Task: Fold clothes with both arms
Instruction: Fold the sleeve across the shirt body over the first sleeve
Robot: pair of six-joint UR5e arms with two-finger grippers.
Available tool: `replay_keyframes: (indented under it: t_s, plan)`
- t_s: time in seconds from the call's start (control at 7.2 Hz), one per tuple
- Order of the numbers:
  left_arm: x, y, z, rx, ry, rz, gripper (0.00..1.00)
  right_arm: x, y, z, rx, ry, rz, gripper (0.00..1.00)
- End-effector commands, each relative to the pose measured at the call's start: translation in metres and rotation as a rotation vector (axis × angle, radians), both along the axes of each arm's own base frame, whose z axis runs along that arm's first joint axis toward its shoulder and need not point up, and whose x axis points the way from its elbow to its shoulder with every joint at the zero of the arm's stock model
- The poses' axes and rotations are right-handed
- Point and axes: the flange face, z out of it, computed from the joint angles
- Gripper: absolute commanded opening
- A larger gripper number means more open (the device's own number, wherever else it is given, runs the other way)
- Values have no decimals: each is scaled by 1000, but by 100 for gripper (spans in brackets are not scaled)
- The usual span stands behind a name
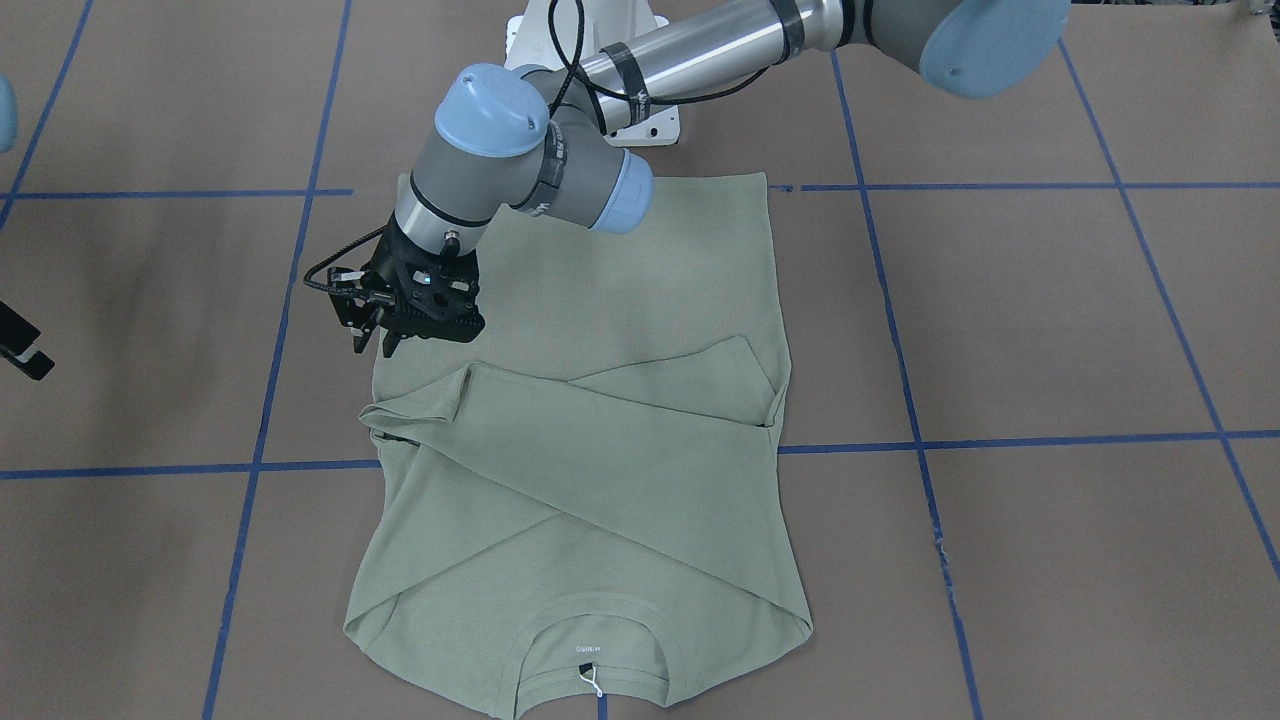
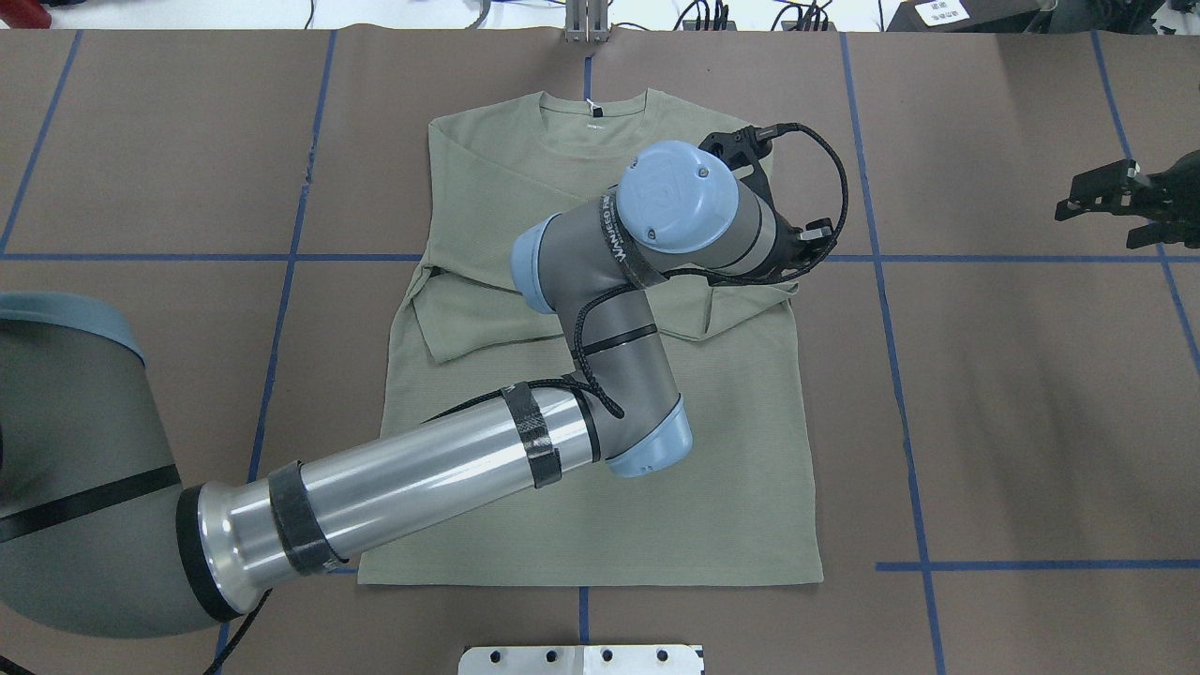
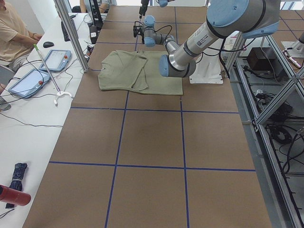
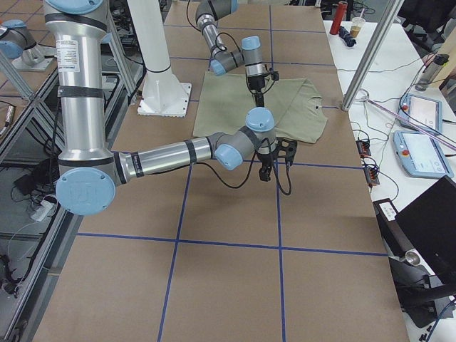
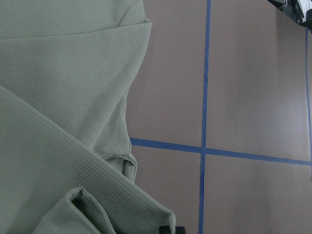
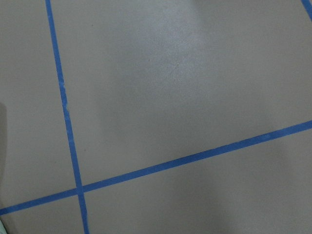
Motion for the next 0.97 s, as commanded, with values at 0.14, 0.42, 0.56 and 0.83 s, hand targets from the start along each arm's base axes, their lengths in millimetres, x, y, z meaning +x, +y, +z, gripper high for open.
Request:
replay_keyframes:
  t_s: [0.14, 0.42, 0.56, 0.83]
  plan:
    - [-73, 1, 52, -46, 13, 58, 94, -34, 14, -31, 3, -39, -26, 100]
    - [-152, -15, 116, 84, -75, 76, 94, -130, 61, -82, -61, -58, 66, 100]
    - [-185, -24, 133, 144, -140, 69, 93, -175, 94, -100, -80, -71, 89, 100]
    - [-252, -25, 197, 217, -200, 90, 93, -241, 166, -126, -122, -107, 112, 99]
